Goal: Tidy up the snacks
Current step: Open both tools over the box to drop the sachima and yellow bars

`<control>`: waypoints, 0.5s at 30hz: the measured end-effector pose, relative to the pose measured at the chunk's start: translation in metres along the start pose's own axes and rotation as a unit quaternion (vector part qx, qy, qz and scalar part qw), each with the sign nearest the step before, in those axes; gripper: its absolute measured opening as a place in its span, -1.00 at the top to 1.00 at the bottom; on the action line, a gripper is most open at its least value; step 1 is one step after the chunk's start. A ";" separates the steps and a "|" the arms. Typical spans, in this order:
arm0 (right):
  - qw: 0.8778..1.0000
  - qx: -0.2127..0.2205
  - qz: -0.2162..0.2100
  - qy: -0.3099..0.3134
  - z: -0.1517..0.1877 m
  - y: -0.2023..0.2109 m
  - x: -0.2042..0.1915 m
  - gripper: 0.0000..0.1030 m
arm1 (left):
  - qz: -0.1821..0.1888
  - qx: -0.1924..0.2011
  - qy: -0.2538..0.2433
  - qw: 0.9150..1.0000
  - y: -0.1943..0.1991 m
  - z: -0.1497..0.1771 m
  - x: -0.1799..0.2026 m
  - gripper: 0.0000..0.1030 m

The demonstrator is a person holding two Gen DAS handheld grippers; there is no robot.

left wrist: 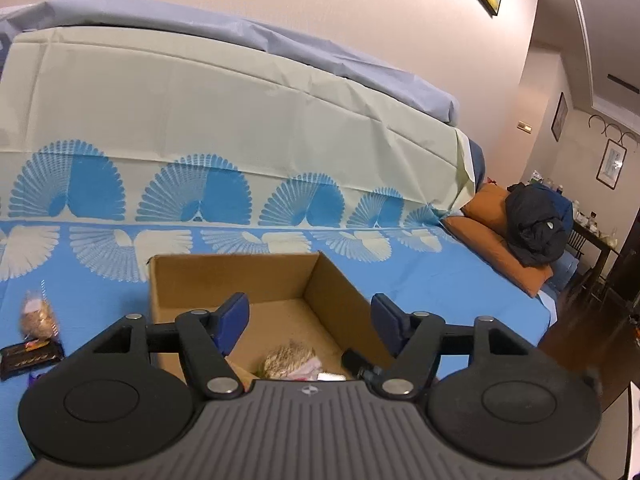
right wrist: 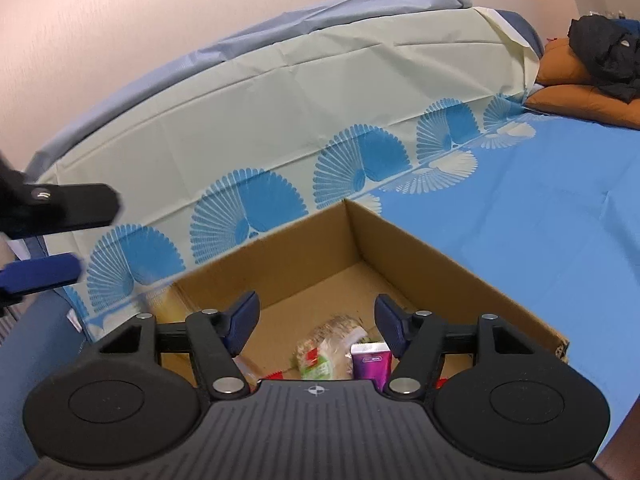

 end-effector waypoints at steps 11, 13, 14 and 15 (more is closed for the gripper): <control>0.998 0.009 -0.001 0.055 0.014 0.012 -0.009 -0.29 | -0.088 0.036 0.019 0.995 0.097 0.111 -0.064 -0.43; 0.997 0.010 -0.007 0.072 0.019 0.017 -0.014 -0.29 | -0.101 0.029 0.016 0.994 0.108 0.132 -0.080 -0.43; 0.997 0.011 -0.010 0.079 0.022 0.019 -0.017 -0.29 | -0.101 0.026 0.019 0.994 0.111 0.141 -0.087 -0.42; 0.996 0.012 -0.014 0.088 0.024 0.021 -0.020 -0.29 | -0.101 0.022 0.023 0.994 0.114 0.151 -0.095 -0.42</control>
Point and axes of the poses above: each gripper's, at about its wrist camera, not at the fingertips, and y roughly against the way its jaws point, x to its right, z to its underside, the point moved 10 cm from there along -y, roughly the way its jaws point, and after that the axes turned 12 degrees about -y, right-handed, at the moved point
